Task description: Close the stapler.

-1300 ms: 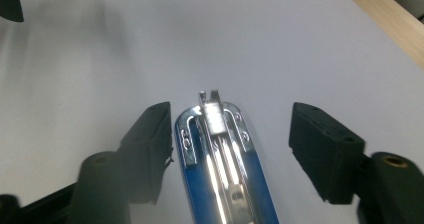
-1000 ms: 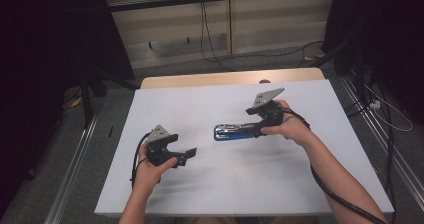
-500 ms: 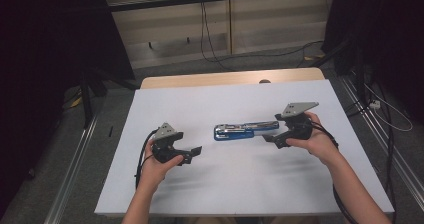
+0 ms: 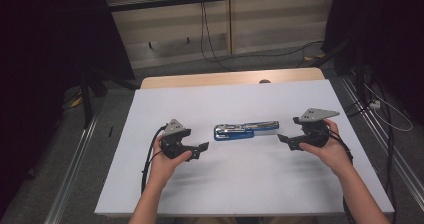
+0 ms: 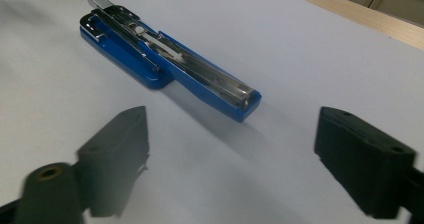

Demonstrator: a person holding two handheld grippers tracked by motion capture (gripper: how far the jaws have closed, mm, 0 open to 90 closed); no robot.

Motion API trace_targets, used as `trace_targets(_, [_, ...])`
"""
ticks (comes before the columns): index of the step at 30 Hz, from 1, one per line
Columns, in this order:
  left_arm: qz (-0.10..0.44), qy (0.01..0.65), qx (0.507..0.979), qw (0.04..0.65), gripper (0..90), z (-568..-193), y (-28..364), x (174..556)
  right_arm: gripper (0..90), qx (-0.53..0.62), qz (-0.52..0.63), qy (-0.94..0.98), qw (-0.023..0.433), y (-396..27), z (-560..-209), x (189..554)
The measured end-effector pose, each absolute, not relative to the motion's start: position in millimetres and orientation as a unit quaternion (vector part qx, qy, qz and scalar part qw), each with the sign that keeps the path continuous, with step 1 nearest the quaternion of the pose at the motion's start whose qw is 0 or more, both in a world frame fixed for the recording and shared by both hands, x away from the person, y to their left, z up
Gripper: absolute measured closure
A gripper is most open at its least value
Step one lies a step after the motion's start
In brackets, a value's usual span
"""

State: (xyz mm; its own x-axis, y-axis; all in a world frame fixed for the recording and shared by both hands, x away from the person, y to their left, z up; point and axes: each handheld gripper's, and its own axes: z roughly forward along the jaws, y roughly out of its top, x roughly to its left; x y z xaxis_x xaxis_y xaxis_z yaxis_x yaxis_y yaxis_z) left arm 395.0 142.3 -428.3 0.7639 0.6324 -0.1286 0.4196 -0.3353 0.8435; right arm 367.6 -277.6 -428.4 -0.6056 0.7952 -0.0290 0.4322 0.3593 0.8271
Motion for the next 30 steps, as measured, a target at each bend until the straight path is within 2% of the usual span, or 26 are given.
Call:
trace_targets(3, [0.125, 0.321, 0.810, 0.475, 16.8, -428.6, 135.4, 397.0, 26.9, 0.394, 0.416, 0.791, 0.214, -280.5, -433.2, 367.5])
trace_targets(5, [0.125, 0.326, 0.808, 0.474, 25.1, -429.7, 130.9, 398.8, 37.3, 0.394, 0.398, 0.798, 0.226, -282.4, -436.7, 368.1])
trace_targets(10, [0.122, 0.341, 0.814, 0.454, 38.3, -434.8, 121.8, 404.7, 60.9, 0.414, 0.395, 0.793, 0.210, -287.1, -442.3, 370.2])
trace_targets(13, [0.121, 0.347, 0.811, 0.455, 53.4, -436.6, 117.9, 408.6, 72.8, 0.425, 0.387, 0.789, 0.217, -289.3, -443.7, 371.6])
trace_targets(14, [0.121, 0.348, 0.811, 0.455, 59.8, -437.6, 116.2, 409.7, 78.9, 0.425, 0.381, 0.791, 0.219, -290.2, -444.5, 371.9])
trace_targets(17, [0.124, 0.349, 0.815, 0.447, 78.8, -441.5, 111.0, 412.9, 88.5, 0.429, 0.370, 0.796, 0.214, -292.0, -448.2, 374.0])
trace_targets(19, [0.116, 0.350, 0.817, 0.443, 86.4, -443.6, 108.3, 415.3, 90.0, 0.425, 0.368, 0.800, 0.210, -290.3, -450.9, 377.2])
trace_targets(21, [0.114, 0.349, 0.819, 0.441, 89.7, -446.1, 104.6, 417.5, 90.0, 0.419, 0.362, 0.805, 0.212, -285.8, -453.1, 381.6])
trace_targets(30, [0.105, 0.347, 0.825, 0.434, 90.0, -455.4, 93.0, 421.7, 90.0, 0.403, 0.345, 0.824, 0.200, -261.1, -459.1, 396.4])
